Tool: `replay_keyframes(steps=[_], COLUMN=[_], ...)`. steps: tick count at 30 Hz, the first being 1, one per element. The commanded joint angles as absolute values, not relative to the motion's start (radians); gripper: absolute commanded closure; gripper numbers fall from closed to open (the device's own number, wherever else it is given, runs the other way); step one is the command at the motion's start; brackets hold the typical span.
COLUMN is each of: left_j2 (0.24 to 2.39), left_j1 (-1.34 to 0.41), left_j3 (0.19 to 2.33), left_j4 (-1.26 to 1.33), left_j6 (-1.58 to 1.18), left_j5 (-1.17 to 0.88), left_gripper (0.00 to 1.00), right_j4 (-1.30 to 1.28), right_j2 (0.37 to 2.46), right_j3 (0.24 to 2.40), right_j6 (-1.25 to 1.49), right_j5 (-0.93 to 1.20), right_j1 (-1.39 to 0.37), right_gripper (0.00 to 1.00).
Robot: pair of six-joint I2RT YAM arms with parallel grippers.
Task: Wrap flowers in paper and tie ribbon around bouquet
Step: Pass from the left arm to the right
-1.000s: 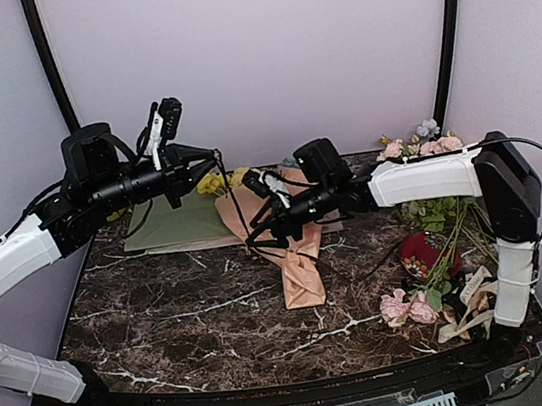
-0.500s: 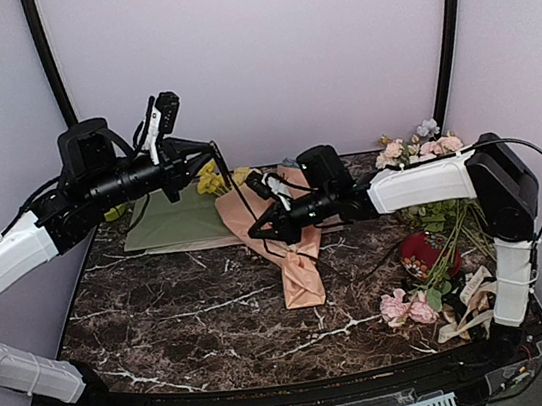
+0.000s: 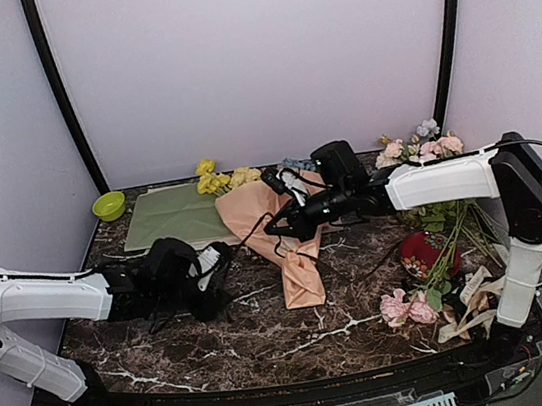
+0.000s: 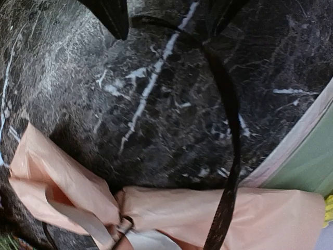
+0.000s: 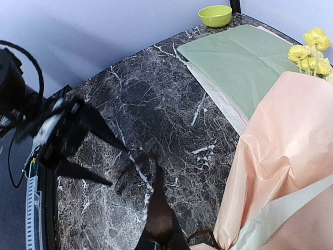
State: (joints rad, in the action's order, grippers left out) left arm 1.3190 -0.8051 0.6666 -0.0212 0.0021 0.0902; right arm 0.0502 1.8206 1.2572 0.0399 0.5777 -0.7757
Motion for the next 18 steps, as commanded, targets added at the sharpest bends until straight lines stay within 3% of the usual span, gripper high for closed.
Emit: replay_keyframes(steps=[1,5,10,18], left_j2=[1.360,1.394,1.422,1.711], left_j1=[-0.911,-0.914,-0.914,-0.914], left_j3=[0.650,0.666,0.596,0.727], left_j4=[0.139,0.232,0.637,0.898], left_j6=[0.046,0.061,0.137,0.195], left_j5=[0.160,0.145,0.081,0.127], left_gripper=[0.41,0.33,0.15,0.14], right_j4=[0.043,0.043,0.075,0.109], right_j2=[1.793,1.801,1.810,1.802], right_j3=[1.232,1.228,1.221,1.205], right_j6=[0.083,0.108,0.161,0.210], right_j5=[0.560,0.574,0.567,0.529], right_j1=[-0.775,-0.778,-0.779,-0.780], right_gripper=[1.00,1.00,1.00,1.00])
